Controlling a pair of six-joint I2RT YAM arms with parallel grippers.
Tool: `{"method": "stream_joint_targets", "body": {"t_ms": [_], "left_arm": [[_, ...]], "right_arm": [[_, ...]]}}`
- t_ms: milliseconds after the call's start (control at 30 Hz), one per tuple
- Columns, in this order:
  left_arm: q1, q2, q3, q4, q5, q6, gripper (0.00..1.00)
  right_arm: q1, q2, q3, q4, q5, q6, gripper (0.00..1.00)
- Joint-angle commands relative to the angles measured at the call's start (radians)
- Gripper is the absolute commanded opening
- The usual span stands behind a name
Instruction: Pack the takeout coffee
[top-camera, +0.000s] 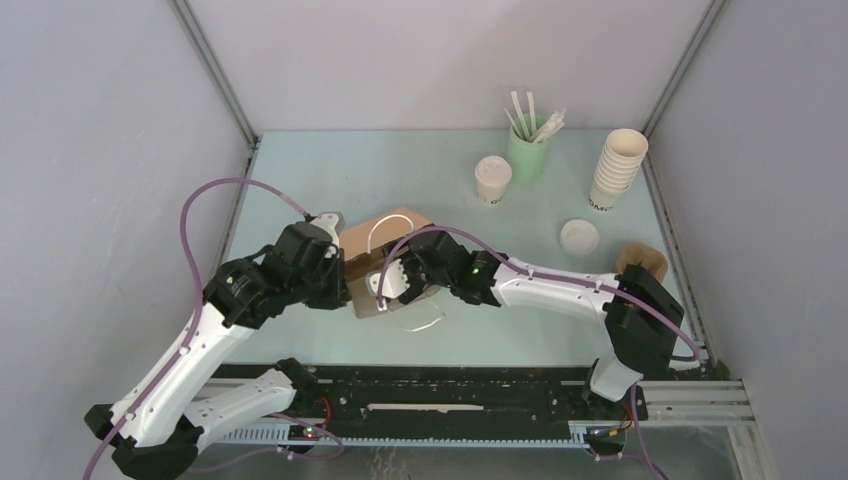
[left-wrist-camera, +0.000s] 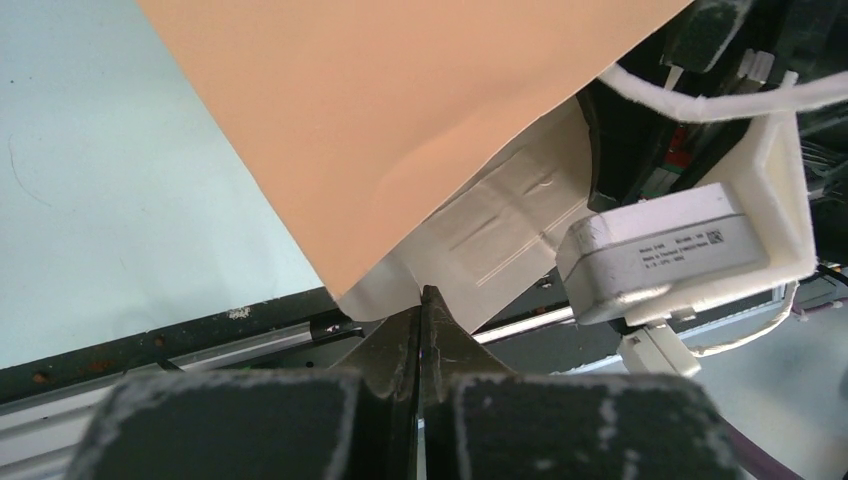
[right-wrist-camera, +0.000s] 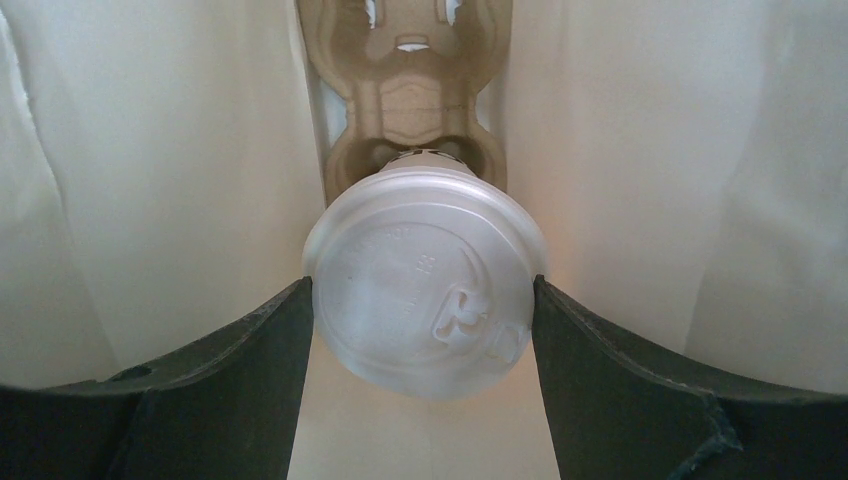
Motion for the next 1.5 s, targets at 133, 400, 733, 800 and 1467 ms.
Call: {"method": "stream_joint_targets", "body": {"t_ms": [133, 400, 733, 800, 1467], "left_arm": [[0.004, 0.008, 0.057, -0.008, 0.021, 0.02, 0.0], [0.004, 0.014, 0.058, -0.009, 0.027, 0.025, 0.0], [0.004, 0.012, 0.056, -0.008, 0.026, 0.023, 0.0], [0.005, 0.013, 0.059, -0.008, 0.025, 0.023, 0.0], [0.005, 0.017, 0.064, -0.011, 0.019, 0.018, 0.0]], "right_arm": [[-0.015, 0.045, 0.03, 0.09, -0.026, 0.002, 0.48], [-0.015, 0.056, 0.045, 0.091, -0.037, 0.016, 0.5], [-0.023, 0.117, 0.059, 0.216, -0.021, 0.047, 0.52], [-0.029, 0.129, 0.061, 0.232, -0.019, 0.053, 0.54], [-0.026, 0.219, 0.18, 0.198, 0.027, 0.34, 0.51]]}}
